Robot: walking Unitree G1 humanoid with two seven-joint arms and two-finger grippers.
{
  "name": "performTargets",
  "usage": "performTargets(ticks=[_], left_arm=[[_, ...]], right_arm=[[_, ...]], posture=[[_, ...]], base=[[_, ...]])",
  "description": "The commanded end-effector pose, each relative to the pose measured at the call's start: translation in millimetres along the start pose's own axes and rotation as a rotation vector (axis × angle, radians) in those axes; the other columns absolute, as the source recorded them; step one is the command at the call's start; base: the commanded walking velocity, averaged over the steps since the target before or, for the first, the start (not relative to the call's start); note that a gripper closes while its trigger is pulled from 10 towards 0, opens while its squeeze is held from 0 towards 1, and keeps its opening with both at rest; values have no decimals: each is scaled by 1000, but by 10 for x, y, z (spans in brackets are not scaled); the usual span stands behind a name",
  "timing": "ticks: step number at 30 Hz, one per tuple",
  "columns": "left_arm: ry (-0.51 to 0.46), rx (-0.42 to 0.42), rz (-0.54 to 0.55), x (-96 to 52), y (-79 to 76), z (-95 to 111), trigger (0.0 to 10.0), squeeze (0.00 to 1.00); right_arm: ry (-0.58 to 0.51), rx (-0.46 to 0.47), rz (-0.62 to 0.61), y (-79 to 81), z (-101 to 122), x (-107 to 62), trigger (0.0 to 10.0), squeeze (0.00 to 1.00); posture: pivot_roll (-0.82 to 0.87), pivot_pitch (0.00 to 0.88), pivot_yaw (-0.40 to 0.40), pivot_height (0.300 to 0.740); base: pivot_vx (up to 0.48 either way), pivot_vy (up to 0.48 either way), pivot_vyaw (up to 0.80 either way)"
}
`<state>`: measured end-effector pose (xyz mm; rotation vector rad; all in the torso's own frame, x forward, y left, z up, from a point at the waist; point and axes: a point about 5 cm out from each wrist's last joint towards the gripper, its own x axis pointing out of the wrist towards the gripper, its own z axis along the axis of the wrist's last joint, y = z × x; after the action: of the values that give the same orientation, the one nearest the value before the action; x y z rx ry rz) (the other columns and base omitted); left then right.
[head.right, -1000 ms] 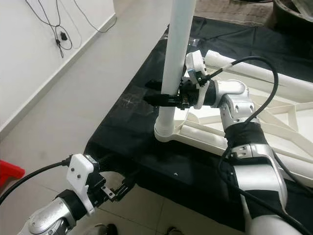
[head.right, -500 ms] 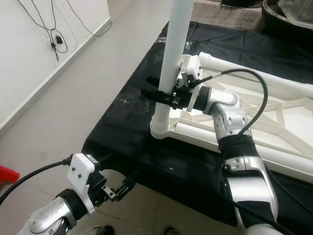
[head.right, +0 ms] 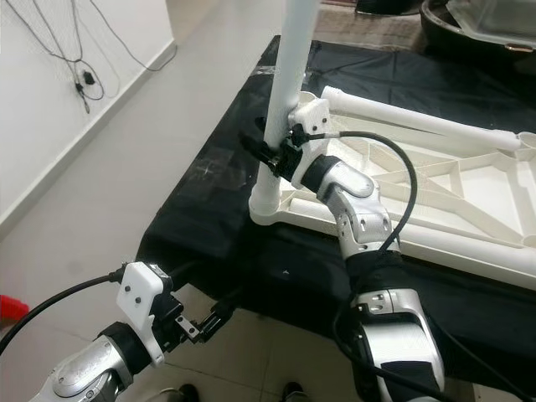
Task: Building children table
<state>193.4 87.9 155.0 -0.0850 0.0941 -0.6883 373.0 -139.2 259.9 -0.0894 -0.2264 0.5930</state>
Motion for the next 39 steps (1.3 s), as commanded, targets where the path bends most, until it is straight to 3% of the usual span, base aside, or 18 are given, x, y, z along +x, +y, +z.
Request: performTargets(ticks=[1,2,4,6,10,12,13,15,18,23,25,29,31,34,36,39], left_arm=[[16,-4,0,-7,-1,-39,10000,0],[16,-4,0,-7,-1,-39,10000,0],[14,-4,-1,-1,-2,-37,10000,0],[14,-3,-2,2,-3,-37,10000,0],[13,-2,-2,6,-4,-38,10000,0],[13,-2,-2,6,-4,-38,10000,0],[12,-2,-2,5,-4,-37,10000,0],[12,-2,-2,5,-4,-37,10000,0],[14,-3,-5,5,-6,-40,10000,0],[15,-2,-6,5,-9,-42,10000,0],[16,-2,-6,1,-11,-46,10000,0],[16,-2,-6,-1,-12,-47,10000,0],[16,-1,-10,3,-15,-51,10000,0],[16,-1,-12,5,-16,-51,10000,0],[15,-1,-15,8,-24,-55,10000,0],[14,0,-15,7,-26,-58,10000,0]], right_arm=[[176,22,-124,-84,-359,-110,10000,0],[176,22,-124,-84,-359,-110,10000,0],[222,-24,-294,-110,-352,-88,10000,0],[255,-32,-368,-117,-373,-81,10000,0],[286,-44,-489,-125,-389,-75,10000,0],[286,-44,-489,-125,-389,-75,10000,0],[287,-27,-554,-122,-393,-70,10000,0],[287,-27,-554,-122,-393,-70,10000,0],[278,87,-807,-75,-436,-30,10000,0],[277,140,-919,-61,-477,-22,10000,0],[270,189,-1053,-99,-500,-60,10000,0],[270,200,-1098,-110,-502,-76,10000,0],[264,221,-1284,-132,-499,-157,10000,0],[280,213,-1375,-129,-504,-208,10000,0],[298,254,-1495,-89,-561,-299,10000,0],[302,278,-1574,-51,-603,-352,10000,0]], posture=[[148,256,6,740],[148,256,6,740],[146,257,6,740],[146,257,5,740],[147,257,4,740],[147,257,4,740],[147,259,4,740],[147,259,4,740],[151,256,5,740],[157,250,5,740],[158,244,5,740],[158,244,5,740],[156,239,2,740],[156,239,2,740],[163,232,-2,740],[164,231,-2,740]], base=[[0,0,0],[0,0,0],[0,0,0],[0,0,0],[0,0,0],[0,0,0],[0,0,0],[0,0,0],[0,0,0],[0,0,0],[0,0,0],[0,0,0],[0,0,0],[0,0,0],[0,0,0],[0,0,0]])
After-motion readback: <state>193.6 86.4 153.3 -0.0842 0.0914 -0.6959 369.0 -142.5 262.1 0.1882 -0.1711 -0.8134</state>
